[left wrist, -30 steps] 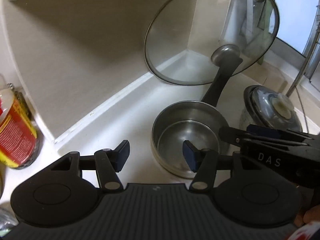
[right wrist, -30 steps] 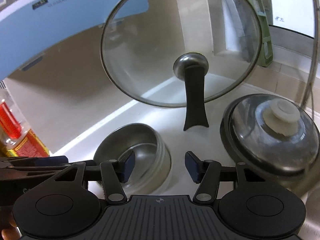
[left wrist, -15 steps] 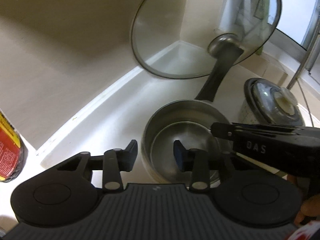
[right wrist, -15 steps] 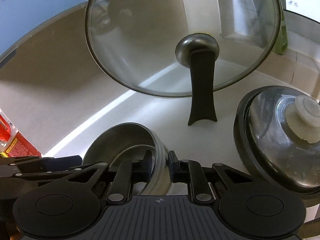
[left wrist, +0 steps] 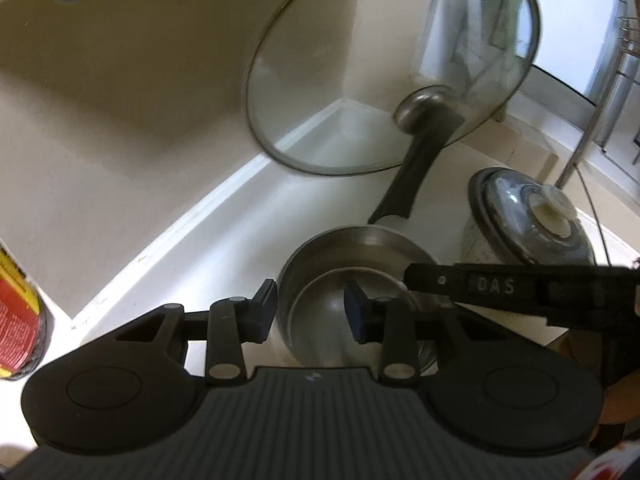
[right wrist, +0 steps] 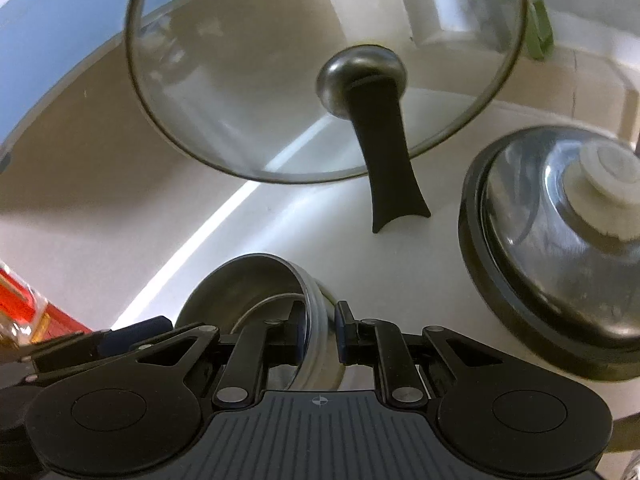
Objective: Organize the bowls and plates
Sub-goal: 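Close both grippers on the rim of the bowl stack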
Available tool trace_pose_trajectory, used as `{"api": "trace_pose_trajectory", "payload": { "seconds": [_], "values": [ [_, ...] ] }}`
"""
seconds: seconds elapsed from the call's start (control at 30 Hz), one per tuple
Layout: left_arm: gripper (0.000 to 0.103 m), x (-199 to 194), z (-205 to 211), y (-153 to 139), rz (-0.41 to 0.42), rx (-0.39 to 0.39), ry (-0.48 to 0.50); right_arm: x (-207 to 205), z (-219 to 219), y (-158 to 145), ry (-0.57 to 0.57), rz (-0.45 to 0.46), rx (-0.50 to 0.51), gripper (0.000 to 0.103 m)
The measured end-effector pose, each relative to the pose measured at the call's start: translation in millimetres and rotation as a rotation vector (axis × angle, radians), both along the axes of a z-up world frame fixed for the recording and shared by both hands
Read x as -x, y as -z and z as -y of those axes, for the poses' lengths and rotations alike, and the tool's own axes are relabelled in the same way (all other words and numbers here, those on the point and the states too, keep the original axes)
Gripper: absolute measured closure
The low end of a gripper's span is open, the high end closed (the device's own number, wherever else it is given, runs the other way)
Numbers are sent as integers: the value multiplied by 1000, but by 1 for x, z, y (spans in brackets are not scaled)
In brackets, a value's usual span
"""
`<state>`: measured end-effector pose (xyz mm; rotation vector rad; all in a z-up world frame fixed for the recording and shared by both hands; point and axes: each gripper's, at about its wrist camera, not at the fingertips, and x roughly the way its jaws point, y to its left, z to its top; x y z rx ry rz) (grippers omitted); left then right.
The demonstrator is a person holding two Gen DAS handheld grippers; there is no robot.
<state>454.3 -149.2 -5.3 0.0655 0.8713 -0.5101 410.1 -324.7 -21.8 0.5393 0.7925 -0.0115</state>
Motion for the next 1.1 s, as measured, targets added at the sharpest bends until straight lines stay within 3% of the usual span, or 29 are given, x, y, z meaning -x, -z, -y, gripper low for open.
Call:
{"api": "trace_pose_trajectory", "payload": {
  "seconds": [0.13, 0.37, 0.63, 0.83, 1.1],
  "values": [
    [71, 1, 0, 2, -16, 6, -3, -1, 0, -2, 7, -2, -6, 88],
    [71, 4, -8, 4, -40, 30, -9, -1, -21, -10, -60, 10, 155, 87],
    [69, 7, -22, -1, -16, 27, -50, 3, -17, -6, -52, 8, 127, 87],
    [73, 2, -19, 17, -92, 34, -32, 3, -19, -6, -49, 8, 126, 87],
    [74, 4, -19, 9, -59, 39, -25, 1, -20, -6, -24, -21, 119, 90]
  ]
}}
